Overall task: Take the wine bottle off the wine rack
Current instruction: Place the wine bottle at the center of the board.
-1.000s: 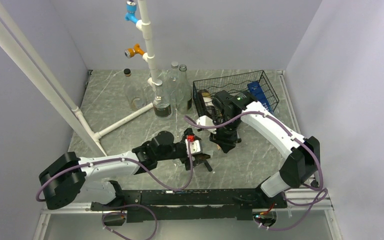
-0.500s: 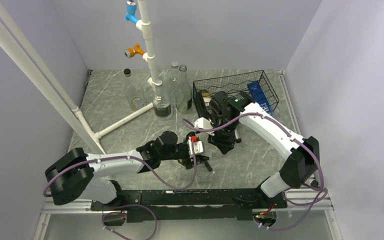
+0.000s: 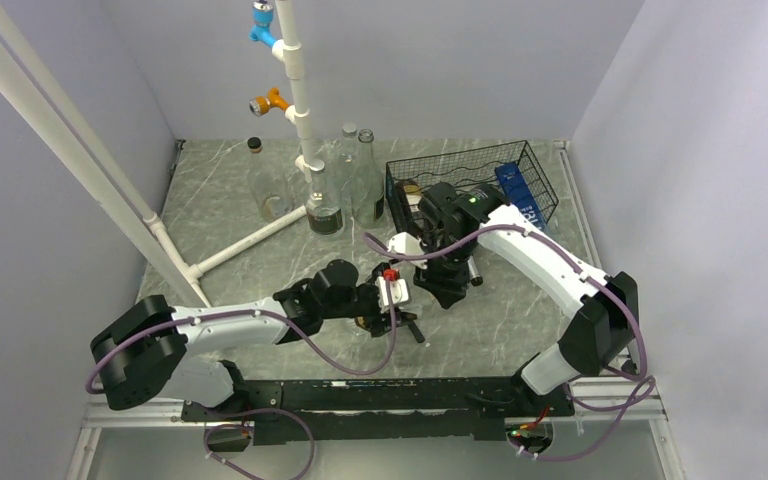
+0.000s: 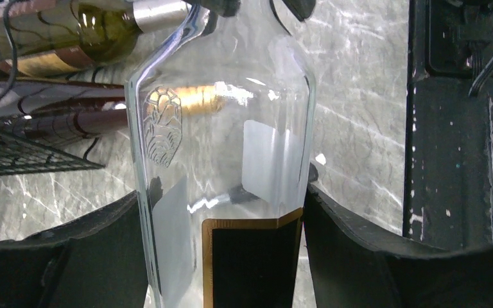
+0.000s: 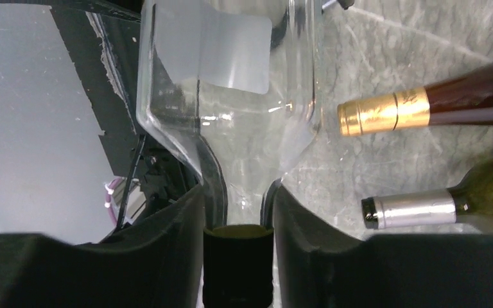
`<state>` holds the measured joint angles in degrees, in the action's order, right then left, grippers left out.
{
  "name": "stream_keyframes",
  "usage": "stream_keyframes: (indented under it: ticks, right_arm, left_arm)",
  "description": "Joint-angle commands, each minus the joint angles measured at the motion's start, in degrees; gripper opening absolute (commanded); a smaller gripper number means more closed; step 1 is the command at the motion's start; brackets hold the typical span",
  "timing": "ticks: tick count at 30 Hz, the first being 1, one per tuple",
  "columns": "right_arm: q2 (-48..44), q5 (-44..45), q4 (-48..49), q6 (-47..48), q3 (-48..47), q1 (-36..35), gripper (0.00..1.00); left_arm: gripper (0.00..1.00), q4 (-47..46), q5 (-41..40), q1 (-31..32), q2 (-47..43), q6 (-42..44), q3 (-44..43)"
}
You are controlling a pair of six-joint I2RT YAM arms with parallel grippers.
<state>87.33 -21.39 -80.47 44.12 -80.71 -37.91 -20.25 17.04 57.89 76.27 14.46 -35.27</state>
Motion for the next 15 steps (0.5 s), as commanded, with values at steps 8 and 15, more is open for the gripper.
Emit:
stream_keyframes:
  ticks: [8,15]
  right_arm:
    - [-1.85,-5.63,6.29,-3.74,-1.84,-0.60,0.73]
    - [-5.63,-8.96,7.85,-6.97,-5.72,0.30,0.92]
  left_arm:
    - [0.00,-6.31,1.43,-0.66,-5.37,-0.78,3.53]
    - [0.00,-9.10,-0.57,-1.32,-8.09,-2.43,6.25]
